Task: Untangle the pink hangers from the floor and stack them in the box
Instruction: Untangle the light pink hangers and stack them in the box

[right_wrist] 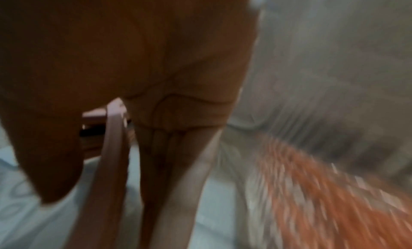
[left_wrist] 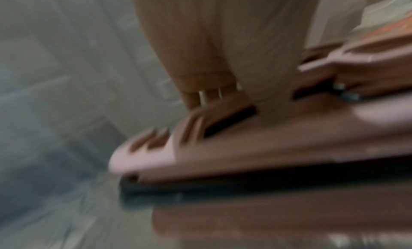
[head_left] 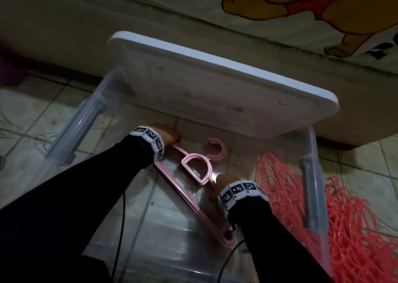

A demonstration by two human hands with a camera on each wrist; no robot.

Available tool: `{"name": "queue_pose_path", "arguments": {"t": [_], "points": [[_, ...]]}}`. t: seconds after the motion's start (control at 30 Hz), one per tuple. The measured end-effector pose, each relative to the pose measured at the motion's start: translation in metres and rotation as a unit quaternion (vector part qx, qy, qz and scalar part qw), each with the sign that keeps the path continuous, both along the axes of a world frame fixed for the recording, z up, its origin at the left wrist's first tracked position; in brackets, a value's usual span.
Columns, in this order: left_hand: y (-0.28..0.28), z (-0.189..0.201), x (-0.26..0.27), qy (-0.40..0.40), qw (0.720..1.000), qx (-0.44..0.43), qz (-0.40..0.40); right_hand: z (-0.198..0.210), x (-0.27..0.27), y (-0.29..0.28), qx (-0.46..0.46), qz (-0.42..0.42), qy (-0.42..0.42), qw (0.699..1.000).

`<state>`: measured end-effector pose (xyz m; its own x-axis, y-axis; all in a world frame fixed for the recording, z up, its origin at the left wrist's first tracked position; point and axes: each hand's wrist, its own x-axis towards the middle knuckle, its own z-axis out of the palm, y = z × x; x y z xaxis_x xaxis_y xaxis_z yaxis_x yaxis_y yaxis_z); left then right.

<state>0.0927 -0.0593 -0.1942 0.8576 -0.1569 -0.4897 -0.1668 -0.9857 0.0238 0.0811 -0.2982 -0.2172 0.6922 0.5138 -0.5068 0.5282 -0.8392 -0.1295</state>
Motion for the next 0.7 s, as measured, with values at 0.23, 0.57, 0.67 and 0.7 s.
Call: {"name": "queue_pose_path", "arguments": {"t": [0.23,0.57,0.67,0.7], "points": [[-0.020,-0.012,0.011,0.070,0.997,0.005,-0.017,0.027,-0.006,0.010,-0.048,-0.013,0.022,0.999],[-0.011,-0.014,-0.003,0.010,0.999,0.044,-0.003,0.014,0.001,0.005,-0.017,-0.067,0.068,0.995],[-0.012,-0.015,-0.004,0.000,0.998,0.063,-0.002,0.002,0.007,0.011,-0.015,-0.103,0.088,0.991],[-0.013,-0.016,-0.005,0.002,0.998,0.064,0.001,0.001,0.007,0.014,-0.023,-0.105,0.091,0.990]]}}
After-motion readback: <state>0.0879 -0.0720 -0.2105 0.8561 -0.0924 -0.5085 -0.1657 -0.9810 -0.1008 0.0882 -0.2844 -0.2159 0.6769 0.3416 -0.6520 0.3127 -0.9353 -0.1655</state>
